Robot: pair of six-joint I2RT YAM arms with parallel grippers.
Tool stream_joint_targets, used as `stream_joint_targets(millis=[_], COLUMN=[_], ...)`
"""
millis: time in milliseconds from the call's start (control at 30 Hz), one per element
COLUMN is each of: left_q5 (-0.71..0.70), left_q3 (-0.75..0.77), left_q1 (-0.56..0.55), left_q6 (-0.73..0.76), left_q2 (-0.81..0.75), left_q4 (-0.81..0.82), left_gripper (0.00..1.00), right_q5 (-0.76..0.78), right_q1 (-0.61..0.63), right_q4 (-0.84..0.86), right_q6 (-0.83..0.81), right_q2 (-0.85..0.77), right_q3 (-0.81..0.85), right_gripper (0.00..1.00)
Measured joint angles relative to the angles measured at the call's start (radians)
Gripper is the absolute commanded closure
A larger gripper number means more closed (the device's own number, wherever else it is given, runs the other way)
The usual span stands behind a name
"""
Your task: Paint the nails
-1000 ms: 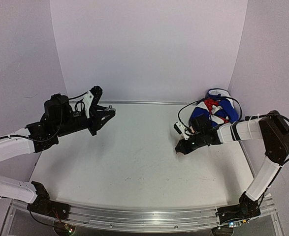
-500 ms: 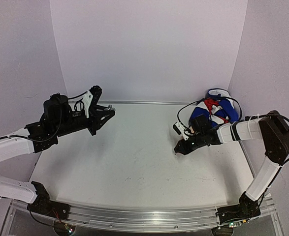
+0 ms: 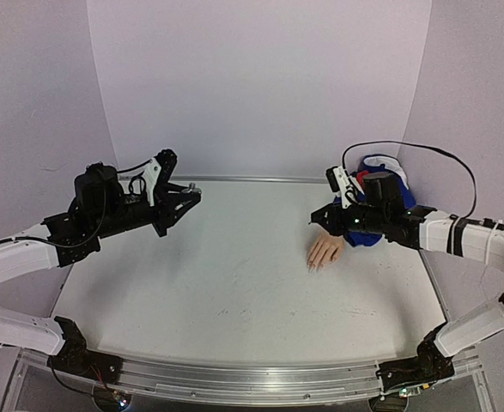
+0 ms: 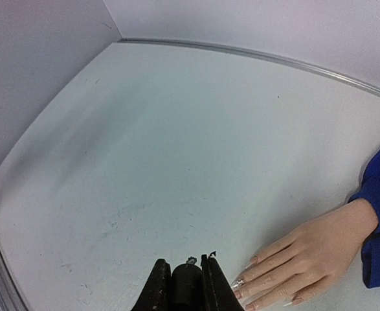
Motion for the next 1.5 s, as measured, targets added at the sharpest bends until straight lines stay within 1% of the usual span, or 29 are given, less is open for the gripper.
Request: stream_joint_targets(millis=[167, 400, 533, 700, 867, 1000, 1233, 1500], left_q5=[0.098, 0.394, 0.46, 0.414, 0.337, 0.292, 0.266, 0.266], left_q3=[0.018, 0.122, 0.121, 0.053, -0.031, -0.079, -0.09, -0.09], left_q1=[0.001, -0.006, -0.016, -0.018, -0.018, -0.018, -0.018, -0.018], left_q6=[0.003, -0.029, -0.005, 0.09, 0.184, 0.242, 0.291, 0.295], left_q2=[0.002, 0.048, 0.006, -0.095, -0.098, -0.091, -0.09, -0.072], left_q4=[-0.028, -0.07, -0.103, -0.105, -0.129, -0.16, -0.164, -0.164], left_gripper=[1.0, 1.0, 1.0, 1.0, 1.0, 1.0, 1.0, 1.0], right_q5=[0.027, 0.027, 0.001, -0.026, -0.06, -0.103, -0.171, -0.215], right_q1=[0.0, 0.0, 0.003, 0.039, 0.136, 0.23, 0.365, 0.423], right_q4=[0.031, 0.031, 0.037, 0.036, 0.035, 0.036, 0.027, 0.009], right_q6=[0.074, 0.157, 0.198, 0.225, 0.229, 0.213, 0.167, 0.126], right_q2=[-0.067, -0.154, -0.156, -0.113, -0.036, 0.035, 0.15, 0.203], right_q3=[-0.013, -0.02, -0.02, -0.002, 0.081, 0.186, 0.367, 0.476], right_gripper=[1.0, 1.0, 1.0, 1.0, 1.0, 1.0, 1.0, 1.0])
